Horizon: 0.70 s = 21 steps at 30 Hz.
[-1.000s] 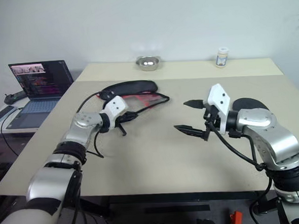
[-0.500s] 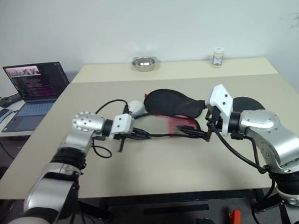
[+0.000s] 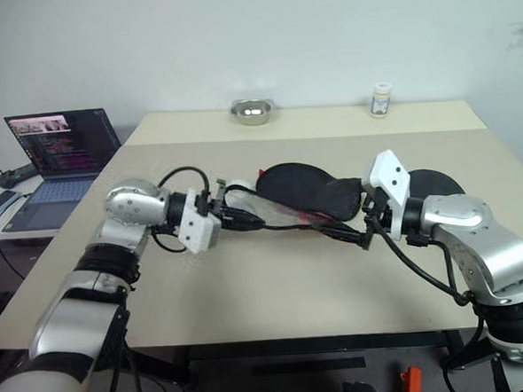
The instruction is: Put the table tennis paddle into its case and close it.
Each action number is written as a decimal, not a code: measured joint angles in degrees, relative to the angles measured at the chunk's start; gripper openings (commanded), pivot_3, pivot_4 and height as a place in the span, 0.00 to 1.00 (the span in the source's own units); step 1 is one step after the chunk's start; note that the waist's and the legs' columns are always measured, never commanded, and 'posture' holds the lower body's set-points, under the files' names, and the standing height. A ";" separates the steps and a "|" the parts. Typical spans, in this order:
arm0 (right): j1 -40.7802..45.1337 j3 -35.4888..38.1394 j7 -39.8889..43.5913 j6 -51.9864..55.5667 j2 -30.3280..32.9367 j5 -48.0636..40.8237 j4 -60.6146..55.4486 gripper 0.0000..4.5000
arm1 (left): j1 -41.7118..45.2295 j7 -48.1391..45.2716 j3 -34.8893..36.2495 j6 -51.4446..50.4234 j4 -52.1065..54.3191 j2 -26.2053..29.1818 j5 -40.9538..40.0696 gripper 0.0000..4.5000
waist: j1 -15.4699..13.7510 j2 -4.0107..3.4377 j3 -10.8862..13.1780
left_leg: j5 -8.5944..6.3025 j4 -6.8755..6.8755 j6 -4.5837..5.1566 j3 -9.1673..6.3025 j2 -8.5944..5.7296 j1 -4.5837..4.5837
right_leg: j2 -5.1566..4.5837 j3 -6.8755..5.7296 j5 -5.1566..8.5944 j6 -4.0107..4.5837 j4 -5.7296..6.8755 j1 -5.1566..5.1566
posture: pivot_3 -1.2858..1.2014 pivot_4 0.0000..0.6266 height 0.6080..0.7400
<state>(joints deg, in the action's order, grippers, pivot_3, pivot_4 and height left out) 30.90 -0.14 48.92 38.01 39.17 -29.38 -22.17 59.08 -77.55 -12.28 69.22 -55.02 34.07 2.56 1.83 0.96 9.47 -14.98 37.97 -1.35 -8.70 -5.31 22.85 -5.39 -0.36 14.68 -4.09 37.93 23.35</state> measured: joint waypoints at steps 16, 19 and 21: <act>-0.92 -1.21 1.43 0.03 0.51 0.01 -0.14 1.00 | 3.17 40.42 -5.88 0.15 -14.98 12.07 29.79 0.06 | 0.00 0.00 0.00 | -0.04 0.00 0.10 0.01 -0.01 0.00 | 0.04 -0.01 0.01 -0.03 0.09 0.00 | 0.52 0.24 1.00; -0.92 -1.22 1.86 0.03 0.68 0.01 -0.14 1.00 | 3.15 40.80 -6.09 -0.03 -16.16 12.05 29.77 0.23 | 0.01 0.00 0.00 | -0.05 0.00 0.10 0.02 -0.01 -0.01 | 0.04 -0.01 0.01 -0.03 0.09 0.01 | 0.52 0.24 1.00; -0.92 -1.24 2.05 0.03 0.80 0.03 -0.14 1.00 | 3.15 40.81 -6.17 -0.13 -16.76 12.03 29.69 0.37 | 0.01 0.00 0.00 | -0.05 0.00 0.11 0.02 -0.01 0.00 | 0.04 -0.01 0.01 -0.02 0.09 0.01 | 0.52 0.24 1.00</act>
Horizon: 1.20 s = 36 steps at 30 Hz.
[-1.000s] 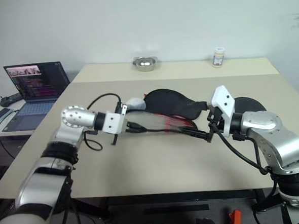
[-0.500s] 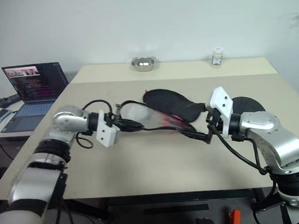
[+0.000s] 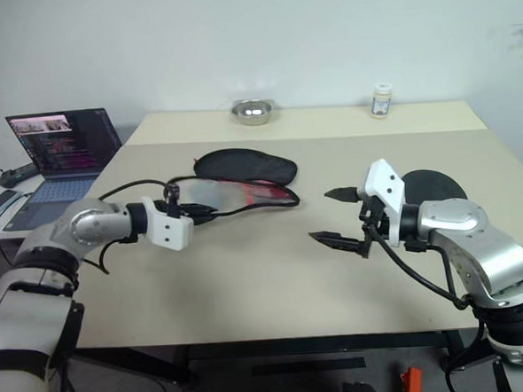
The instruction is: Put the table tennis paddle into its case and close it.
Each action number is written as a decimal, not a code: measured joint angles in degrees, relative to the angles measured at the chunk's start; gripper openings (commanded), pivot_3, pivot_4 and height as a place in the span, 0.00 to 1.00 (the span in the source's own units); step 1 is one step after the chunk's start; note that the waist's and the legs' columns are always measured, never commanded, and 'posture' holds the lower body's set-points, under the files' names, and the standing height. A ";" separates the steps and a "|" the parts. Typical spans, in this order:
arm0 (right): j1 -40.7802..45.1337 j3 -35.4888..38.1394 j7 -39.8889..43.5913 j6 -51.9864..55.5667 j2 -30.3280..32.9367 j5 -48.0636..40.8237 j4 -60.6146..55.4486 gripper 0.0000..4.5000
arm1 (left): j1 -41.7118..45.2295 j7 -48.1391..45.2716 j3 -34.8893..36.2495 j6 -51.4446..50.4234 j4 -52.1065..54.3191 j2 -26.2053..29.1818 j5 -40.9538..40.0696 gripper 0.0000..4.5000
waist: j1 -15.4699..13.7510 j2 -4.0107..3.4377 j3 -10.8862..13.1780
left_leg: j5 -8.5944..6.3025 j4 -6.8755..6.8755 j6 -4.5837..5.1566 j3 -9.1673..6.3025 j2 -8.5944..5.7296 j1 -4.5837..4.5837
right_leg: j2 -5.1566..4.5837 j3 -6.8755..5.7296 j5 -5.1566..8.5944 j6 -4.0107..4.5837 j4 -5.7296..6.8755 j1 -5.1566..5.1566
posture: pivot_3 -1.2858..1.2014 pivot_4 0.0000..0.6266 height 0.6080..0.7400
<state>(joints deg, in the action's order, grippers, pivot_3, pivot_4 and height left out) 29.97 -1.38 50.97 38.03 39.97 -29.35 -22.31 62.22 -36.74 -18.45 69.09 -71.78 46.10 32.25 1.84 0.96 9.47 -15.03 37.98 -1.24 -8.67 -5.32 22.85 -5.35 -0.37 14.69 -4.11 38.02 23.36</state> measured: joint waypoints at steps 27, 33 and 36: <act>-0.39 -0.57 1.17 0.12 0.02 -0.23 -0.08 1.00 | -9.28 -5.70 3.42 -0.88 0.97 3.28 -13.54 0.99 | 0.07 0.00 0.00 | 0.00 0.00 0.01 0.01 0.02 0.00 | 0.00 0.04 -0.01 0.01 0.05 0.05 | 0.52 0.24 1.00; -0.41 -0.60 1.43 0.63 0.07 -0.92 -0.10 1.00 | -17.18 -11.10 3.69 2.83 6.46 3.77 -19.04 0.99 | 0.00 0.00 0.00 | 0.00 0.00 0.01 -0.01 0.03 0.01 | -0.01 0.07 -0.02 0.03 0.06 0.08 | 0.52 0.24 1.00; -0.40 -0.63 1.43 0.68 0.08 -0.97 -0.11 1.00 | -17.97 -12.08 3.72 2.50 9.34 3.25 -21.51 0.99 | -0.11 0.00 0.00 | -0.01 0.00 0.02 -0.02 0.02 0.00 | -0.02 0.06 -0.02 0.03 0.08 0.06 | 0.52 0.24 1.00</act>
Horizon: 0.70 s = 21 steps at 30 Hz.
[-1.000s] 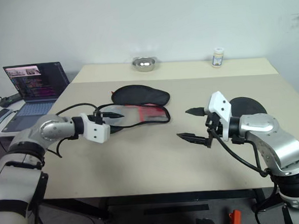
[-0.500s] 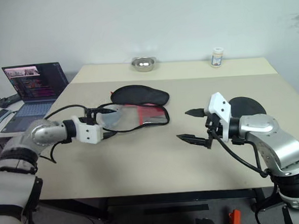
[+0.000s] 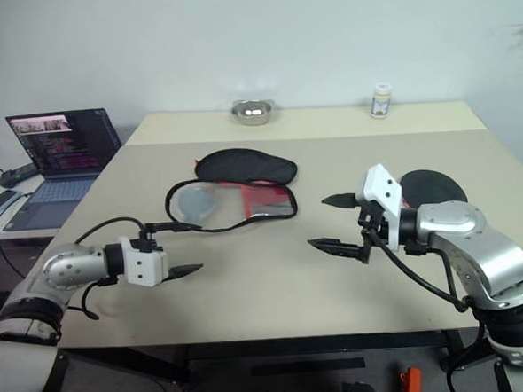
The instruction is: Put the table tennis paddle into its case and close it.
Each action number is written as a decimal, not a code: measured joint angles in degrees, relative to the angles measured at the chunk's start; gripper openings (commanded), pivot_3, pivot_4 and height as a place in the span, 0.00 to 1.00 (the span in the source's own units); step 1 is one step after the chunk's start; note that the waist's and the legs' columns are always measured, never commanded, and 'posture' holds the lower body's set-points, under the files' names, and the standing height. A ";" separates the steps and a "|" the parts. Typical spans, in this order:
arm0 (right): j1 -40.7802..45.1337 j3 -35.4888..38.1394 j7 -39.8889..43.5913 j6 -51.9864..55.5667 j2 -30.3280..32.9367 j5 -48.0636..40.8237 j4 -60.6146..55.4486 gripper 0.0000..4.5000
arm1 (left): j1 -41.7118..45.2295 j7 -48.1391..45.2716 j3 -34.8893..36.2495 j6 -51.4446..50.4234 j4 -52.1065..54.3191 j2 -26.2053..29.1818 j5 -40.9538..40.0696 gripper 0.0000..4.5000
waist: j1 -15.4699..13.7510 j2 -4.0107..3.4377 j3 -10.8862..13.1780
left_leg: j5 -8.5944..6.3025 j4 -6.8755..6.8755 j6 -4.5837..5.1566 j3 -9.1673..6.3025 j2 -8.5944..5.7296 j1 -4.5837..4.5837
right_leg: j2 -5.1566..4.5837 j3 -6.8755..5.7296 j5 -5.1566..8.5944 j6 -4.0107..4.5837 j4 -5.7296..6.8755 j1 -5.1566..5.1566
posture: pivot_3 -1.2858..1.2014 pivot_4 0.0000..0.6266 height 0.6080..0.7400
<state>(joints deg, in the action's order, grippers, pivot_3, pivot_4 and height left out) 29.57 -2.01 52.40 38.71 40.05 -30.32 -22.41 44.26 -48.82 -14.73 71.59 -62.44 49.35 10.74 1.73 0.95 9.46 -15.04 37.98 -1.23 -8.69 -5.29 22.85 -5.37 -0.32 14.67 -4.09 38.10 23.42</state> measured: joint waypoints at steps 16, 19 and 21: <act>0.57 -4.53 -4.61 -3.19 -2.01 7.41 3.13 1.00 | -15.58 -0.60 8.60 -46.09 37.85 -10.73 -24.19 0.99 | 0.43 -0.02 -0.03 | 0.02 0.02 -0.03 0.02 0.03 -0.08 | 0.04 0.12 -0.03 0.05 0.10 0.02 | 0.52 0.24 1.00; 1.45 -7.58 -6.34 -5.52 -4.96 11.29 6.22 1.00 | -14.69 -1.70 11.44 -56.28 42.34 -9.41 -28.22 0.99 | 0.51 -0.02 -0.03 | 0.02 0.01 -0.03 0.05 0.05 -0.15 | 0.06 0.15 -0.03 0.06 0.12 -0.02 | 0.52 0.24 1.00; 2.14 -9.18 -7.46 -6.69 -7.62 13.23 8.48 1.00 | -13.85 -3.22 13.81 -64.92 44.14 -8.05 -32.56 0.99 | 0.62 -0.02 -0.03 | 0.04 0.01 -0.06 0.05 0.09 -0.15 | 0.11 0.15 -0.03 0.06 0.12 0.00 | 0.52 0.24 1.00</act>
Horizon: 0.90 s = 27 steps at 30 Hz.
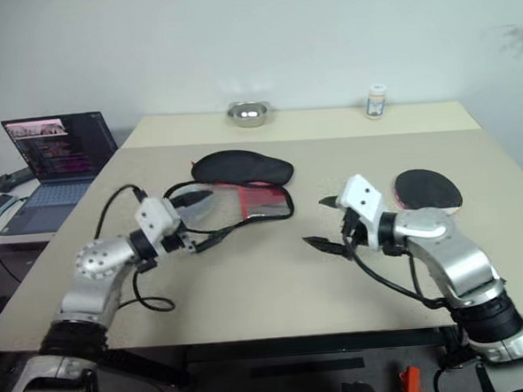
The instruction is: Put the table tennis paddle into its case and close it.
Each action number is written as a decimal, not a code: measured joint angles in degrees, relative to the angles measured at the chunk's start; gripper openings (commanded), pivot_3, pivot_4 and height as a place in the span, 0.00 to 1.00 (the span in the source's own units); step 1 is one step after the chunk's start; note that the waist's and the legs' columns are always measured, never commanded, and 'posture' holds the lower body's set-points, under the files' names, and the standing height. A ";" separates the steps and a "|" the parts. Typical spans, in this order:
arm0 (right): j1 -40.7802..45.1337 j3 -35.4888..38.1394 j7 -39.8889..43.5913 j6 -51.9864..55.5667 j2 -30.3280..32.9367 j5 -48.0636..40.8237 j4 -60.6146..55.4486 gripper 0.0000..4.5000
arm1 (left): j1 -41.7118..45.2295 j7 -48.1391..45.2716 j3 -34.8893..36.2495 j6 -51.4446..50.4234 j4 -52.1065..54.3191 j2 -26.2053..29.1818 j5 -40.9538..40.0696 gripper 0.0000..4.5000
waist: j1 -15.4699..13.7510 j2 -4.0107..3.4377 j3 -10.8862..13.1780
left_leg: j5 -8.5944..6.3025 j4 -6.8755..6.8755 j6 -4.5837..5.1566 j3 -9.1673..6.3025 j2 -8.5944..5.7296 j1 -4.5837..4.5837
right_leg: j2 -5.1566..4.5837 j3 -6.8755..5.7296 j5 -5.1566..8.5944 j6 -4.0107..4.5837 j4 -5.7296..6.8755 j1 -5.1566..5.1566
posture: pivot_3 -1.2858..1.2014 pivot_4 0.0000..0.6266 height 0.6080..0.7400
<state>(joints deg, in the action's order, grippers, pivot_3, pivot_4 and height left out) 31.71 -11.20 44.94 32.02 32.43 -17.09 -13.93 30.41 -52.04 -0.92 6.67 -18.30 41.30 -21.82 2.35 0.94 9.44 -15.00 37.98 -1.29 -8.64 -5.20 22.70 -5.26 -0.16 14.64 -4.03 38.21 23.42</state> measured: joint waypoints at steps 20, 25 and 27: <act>18.96 -11.50 -14.17 -18.93 -21.42 23.39 46.40 1.00 | 5.33 -13.59 9.23 -22.46 -5.95 10.57 -6.10 0.99 | 0.96 0.04 -0.02 | 0.12 -0.09 -0.22 0.96 0.02 -0.06 | 0.07 1.03 0.00 0.02 0.50 0.68 | 0.52 0.24 1.00; 22.77 -11.76 -18.80 -26.25 -24.89 27.83 56.80 1.00 | 5.33 -13.55 9.29 -22.44 -5.97 9.93 -5.34 0.99 | 1.12 0.04 -0.02 | 0.12 -0.07 -0.22 1.03 0.03 -0.10 | 0.09 1.13 0.00 0.02 0.67 0.74 | 0.52 0.24 1.00; 24.54 -12.43 -20.35 -28.67 -26.42 29.66 61.34 1.00 | 5.33 -13.46 9.32 -22.34 -5.96 9.66 -4.97 0.99 | 1.27 0.04 -0.02 | 0.12 -0.07 -0.23 1.05 0.03 -0.12 | 0.10 1.14 0.00 0.03 0.70 0.74 | 0.52 0.24 1.00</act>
<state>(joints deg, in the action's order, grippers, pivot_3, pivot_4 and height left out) 56.25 -23.63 24.59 3.35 6.01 12.57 47.40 35.74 -65.50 8.40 -15.68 -24.27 50.97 -26.79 3.62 0.97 9.41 -14.88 37.91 -1.51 -7.59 -5.17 22.58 -5.16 0.98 14.64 -4.00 38.92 24.16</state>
